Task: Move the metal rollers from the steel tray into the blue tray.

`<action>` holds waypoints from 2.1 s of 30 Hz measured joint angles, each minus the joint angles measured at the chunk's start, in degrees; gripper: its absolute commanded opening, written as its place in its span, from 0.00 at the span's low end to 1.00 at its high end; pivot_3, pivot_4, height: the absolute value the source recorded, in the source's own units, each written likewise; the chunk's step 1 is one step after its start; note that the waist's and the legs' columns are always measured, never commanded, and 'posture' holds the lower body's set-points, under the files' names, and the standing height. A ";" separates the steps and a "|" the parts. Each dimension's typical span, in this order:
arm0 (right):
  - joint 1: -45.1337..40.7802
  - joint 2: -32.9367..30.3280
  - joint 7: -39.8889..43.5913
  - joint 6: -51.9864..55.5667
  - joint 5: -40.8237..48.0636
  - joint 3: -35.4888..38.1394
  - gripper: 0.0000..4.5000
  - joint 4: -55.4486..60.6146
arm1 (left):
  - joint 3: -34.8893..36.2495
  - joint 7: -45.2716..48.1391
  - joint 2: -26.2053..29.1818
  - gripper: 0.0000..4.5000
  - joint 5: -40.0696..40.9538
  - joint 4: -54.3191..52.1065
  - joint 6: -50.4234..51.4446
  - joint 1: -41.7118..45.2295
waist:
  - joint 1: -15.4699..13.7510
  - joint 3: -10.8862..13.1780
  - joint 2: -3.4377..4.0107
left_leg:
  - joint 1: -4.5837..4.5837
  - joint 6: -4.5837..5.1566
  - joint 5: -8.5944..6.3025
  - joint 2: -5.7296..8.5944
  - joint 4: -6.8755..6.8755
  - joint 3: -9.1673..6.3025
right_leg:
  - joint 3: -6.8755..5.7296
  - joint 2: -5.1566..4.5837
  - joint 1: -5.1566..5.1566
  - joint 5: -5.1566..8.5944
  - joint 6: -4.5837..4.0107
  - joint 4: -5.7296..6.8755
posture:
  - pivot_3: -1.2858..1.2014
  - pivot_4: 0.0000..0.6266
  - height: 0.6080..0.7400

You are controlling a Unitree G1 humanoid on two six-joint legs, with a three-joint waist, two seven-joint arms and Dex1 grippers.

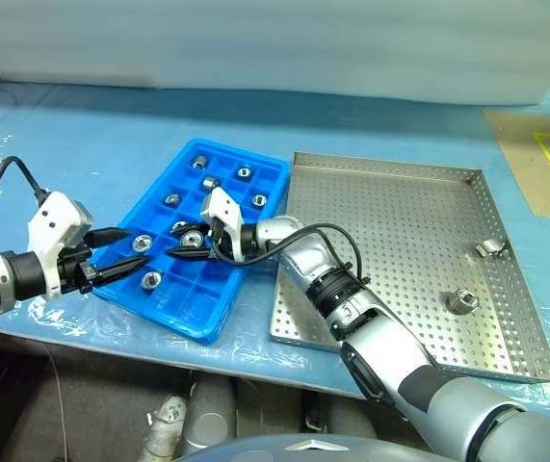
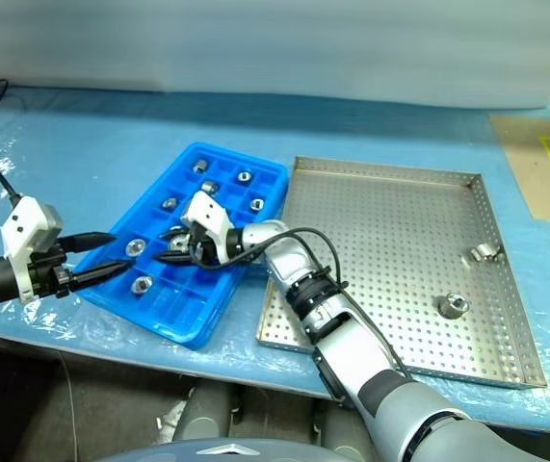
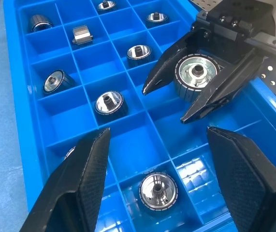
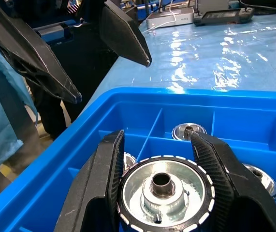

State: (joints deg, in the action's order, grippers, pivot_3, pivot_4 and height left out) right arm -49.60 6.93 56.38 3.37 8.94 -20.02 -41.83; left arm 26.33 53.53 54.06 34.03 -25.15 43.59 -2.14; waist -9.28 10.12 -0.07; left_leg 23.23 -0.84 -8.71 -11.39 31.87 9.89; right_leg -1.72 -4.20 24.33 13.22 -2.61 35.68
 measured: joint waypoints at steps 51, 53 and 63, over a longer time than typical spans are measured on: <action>13.69 -26.03 -3.91 24.65 8.90 13.37 0.97 36.92 | -34.75 10.53 -19.28 0.74 -9.46 29.70 -15.60 40.04 | 2.94 -0.08 -0.15 | -0.02 -0.47 0.31 0.41 0.40 0.20 | 0.26 0.02 -0.27 -0.25 0.39 0.12 | 0.44 0.24 1.00; 15.56 -29.99 -7.32 26.38 9.32 19.15 0.97 41.04 | -38.46 13.25 -23.21 0.74 -11.13 33.98 -17.49 41.28 | 4.01 -0.09 -0.12 | -0.03 -0.39 0.27 0.57 0.43 0.22 | 0.40 -0.02 -0.27 -0.30 0.47 0.10 | 0.42 0.24 1.00; 36.70 -41.83 -13.78 36.39 13.95 33.76 0.97 60.48 | -44.13 21.96 -36.15 0.74 -15.36 46.94 -25.83 48.90 | 8.35 -0.17 -0.01 | -0.09 0.34 -0.11 0.47 0.58 0.28 | 0.39 0.19 -0.46 -0.27 0.41 -0.16 | 0.35 0.24 1.00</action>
State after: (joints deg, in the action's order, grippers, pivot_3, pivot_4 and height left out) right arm -12.90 -34.90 42.60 39.76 22.89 13.73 18.65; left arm -17.80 75.49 17.91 18.67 21.79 17.76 46.76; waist -0.93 9.95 -0.07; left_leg 23.14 -0.50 -8.82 -10.92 32.45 10.17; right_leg -1.33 -4.01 23.88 12.94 -2.20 35.52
